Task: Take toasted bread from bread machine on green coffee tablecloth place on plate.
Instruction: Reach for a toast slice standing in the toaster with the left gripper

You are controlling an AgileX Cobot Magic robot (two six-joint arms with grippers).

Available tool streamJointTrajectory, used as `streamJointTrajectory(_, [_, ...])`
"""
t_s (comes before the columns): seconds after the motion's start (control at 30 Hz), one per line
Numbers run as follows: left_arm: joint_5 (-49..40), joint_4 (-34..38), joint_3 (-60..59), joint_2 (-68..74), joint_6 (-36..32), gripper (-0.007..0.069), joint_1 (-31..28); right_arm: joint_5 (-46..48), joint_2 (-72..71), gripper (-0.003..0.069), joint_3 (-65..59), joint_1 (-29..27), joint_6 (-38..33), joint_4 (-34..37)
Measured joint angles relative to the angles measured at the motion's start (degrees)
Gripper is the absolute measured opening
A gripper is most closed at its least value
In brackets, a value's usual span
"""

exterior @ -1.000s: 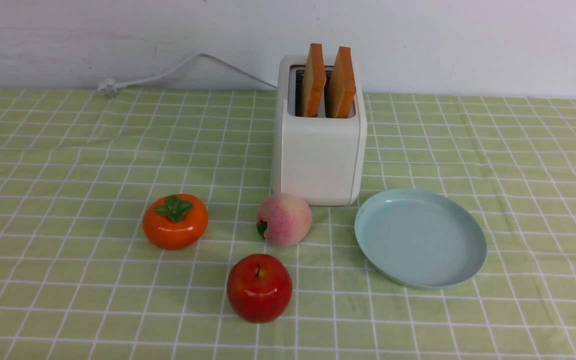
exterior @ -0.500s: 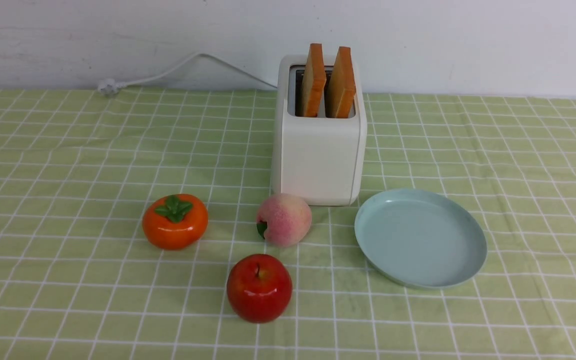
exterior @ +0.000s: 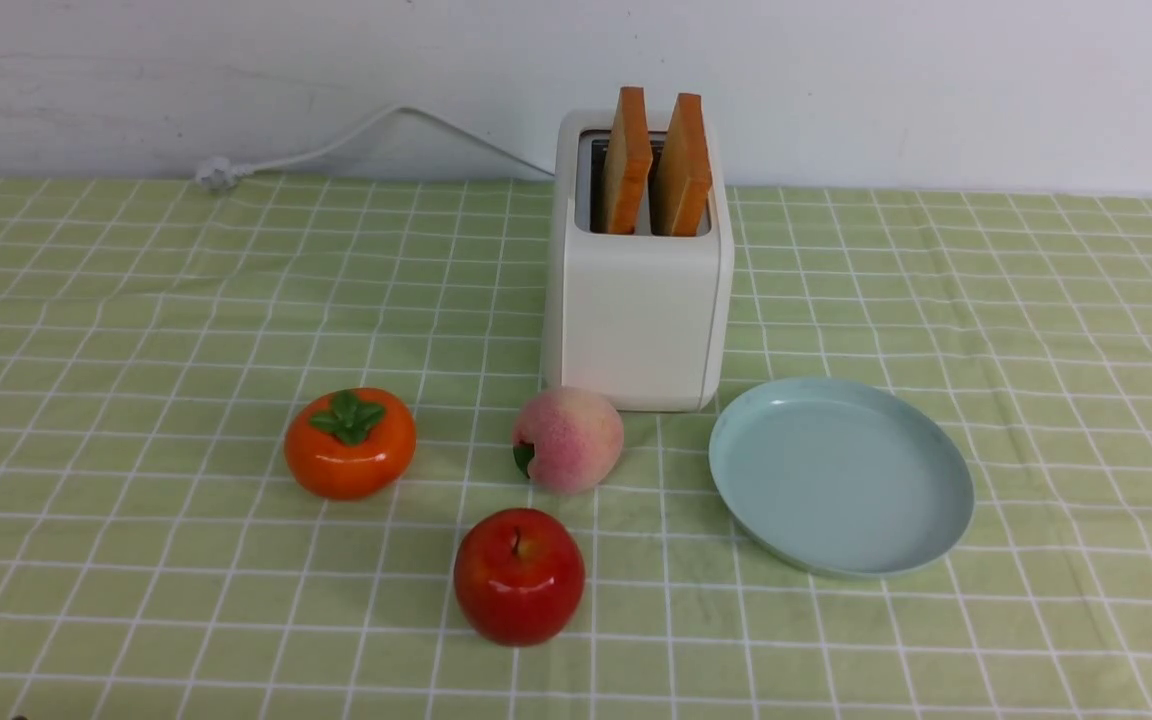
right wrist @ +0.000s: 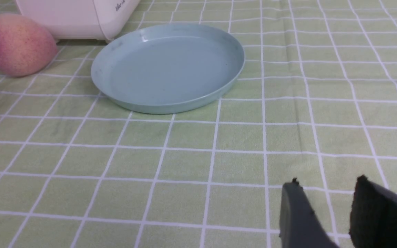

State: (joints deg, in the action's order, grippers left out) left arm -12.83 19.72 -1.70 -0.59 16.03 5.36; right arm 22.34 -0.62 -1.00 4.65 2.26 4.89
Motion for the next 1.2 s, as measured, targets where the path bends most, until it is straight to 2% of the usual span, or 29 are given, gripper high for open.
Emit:
streamJointTrajectory(0.13, [5.19,10.5,0.0,0.0,2.6,0.0237,0.0,0.0,0.0,0.024,0.0,0.0,0.0,0.0])
streamJointTrajectory(0.27, [10.9,16.45,0.0,0.0,2.85,0.0237,0.0,0.0,0.0,0.024,0.0,0.0,0.0,0.0])
streamJointTrajectory(0.4, [16.22,18.44,0.0,0.0,2.85,0.0235,0.0,0.0,0.0,0.024,0.0,0.0,0.0,0.0])
streamJointTrajectory(0.5, [16.72,18.72,0.08,0.0,2.85,0.0215,0.0,0.0,0.0,0.024,0.0,0.0,0.0,0.0])
streamJointTrajectory(0.53, [15.9,18.77,0.91,0.0,2.85,0.0167,0.0,0.0,0.0,0.024,0.0,0.0,0.0,0.0])
streamJointTrajectory(0.57, [15.9,18.77,1.07,0.0,2.85,0.016,0.0,0.0,0.0,0.024,0.0,0.0,0.0,0.0])
streamJointTrajectory(0.63, [13.78,17.66,3.68,0.0,2.24,0.0052,0.0,0.0,0.0,0.024,0.0,0.0,0.0,0.0])
streamJointTrajectory(0.7, [12.0,16.03,5.85,0.0,0.85,-0.0013,0.0,0.0,0.0,0.024,0.0,0.0,0.0,0.0])
streamJointTrajectory(0.87, [7.78,11.01,12.73,0.0,-5.71,-0.0013,0.0,0.0,0.0,0.024,0.0,0.0,0.0,0.0])
streamJointTrajectory(0.97, [5.61,10.37,15.7,0.82,-7.85,-0.0013,0.0,0.0,0.0,0.024,0.0,0.0,0.0,-0.05])
streamJointTrajectory(1.03, [0.81,9.46,20.4,4.49,-10.63,-0.0013,0.0,-0.54,0.0,0.024,0.0,0.0,0.06,0.1])
streamJointTrajectory(1.13, [-5.42,8.24,24.68,9.43,-13.25,-0.0013,0.0,-2.97,0.0,0.024,-0.35,0.0,1.45,2.65])
streamJointTrajectory(1.2, [-10.98,7.6,28.55,15.12,-15.08,-0.0013,0.0,-7.36,0.0,0.024,-0.5,0.0,3.88,9.31])
